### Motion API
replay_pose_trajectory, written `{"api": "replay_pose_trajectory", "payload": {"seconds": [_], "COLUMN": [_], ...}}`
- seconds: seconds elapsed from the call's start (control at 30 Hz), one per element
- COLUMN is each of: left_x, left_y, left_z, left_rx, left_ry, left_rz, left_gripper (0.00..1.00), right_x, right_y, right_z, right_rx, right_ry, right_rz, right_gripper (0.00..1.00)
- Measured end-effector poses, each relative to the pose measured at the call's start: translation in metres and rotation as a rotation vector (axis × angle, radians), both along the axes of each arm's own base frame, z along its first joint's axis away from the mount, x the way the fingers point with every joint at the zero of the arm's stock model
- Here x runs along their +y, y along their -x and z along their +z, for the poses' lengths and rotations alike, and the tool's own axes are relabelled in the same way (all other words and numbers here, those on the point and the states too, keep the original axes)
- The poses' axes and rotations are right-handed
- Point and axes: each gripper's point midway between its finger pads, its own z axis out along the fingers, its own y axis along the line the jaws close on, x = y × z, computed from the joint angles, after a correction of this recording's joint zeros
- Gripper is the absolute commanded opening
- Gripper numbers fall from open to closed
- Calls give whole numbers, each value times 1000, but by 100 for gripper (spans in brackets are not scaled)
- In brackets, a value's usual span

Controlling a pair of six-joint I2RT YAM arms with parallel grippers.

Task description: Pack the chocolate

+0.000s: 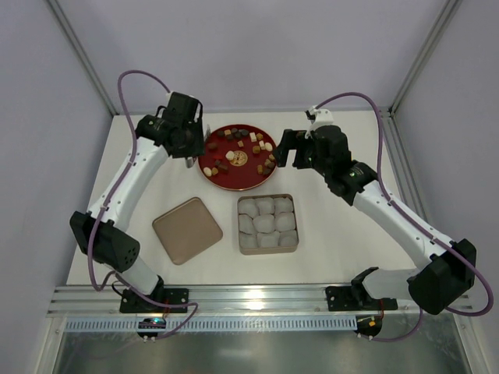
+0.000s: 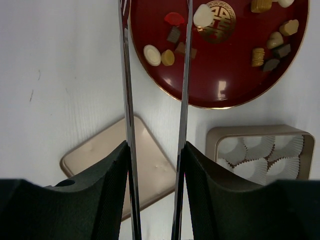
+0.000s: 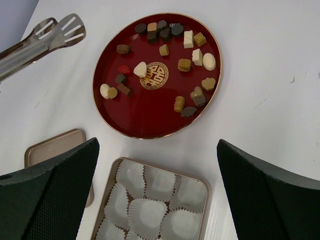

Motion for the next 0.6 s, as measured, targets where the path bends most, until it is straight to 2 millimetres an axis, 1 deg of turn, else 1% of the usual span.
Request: {"api": "replay_pose_trajectory", "payload": {"seconds": [0.1,0.3,0.4,0.6], "left_x": [-21,-52,-62,-70], "left_y": [-9,-25,-32,-34], "left_z": [-6,-32,-44,-66], "left_rx": [15,81,104,154], "left_ry": [0,-3,-7,-24], "left_rz": [-41,-99,-111,-126], "left_gripper": [46,45,45,44], "right_x": [0,-1,-1,-2], "right_y": [0,1,1,1], "right_z": [0,-2,-2,-2], "right_rx": [1,6,7,9], "right_ry": [1,5,7,10], "right_rz": [-1,-2,-4,-4], "right_gripper": [100,100,100,100]}}
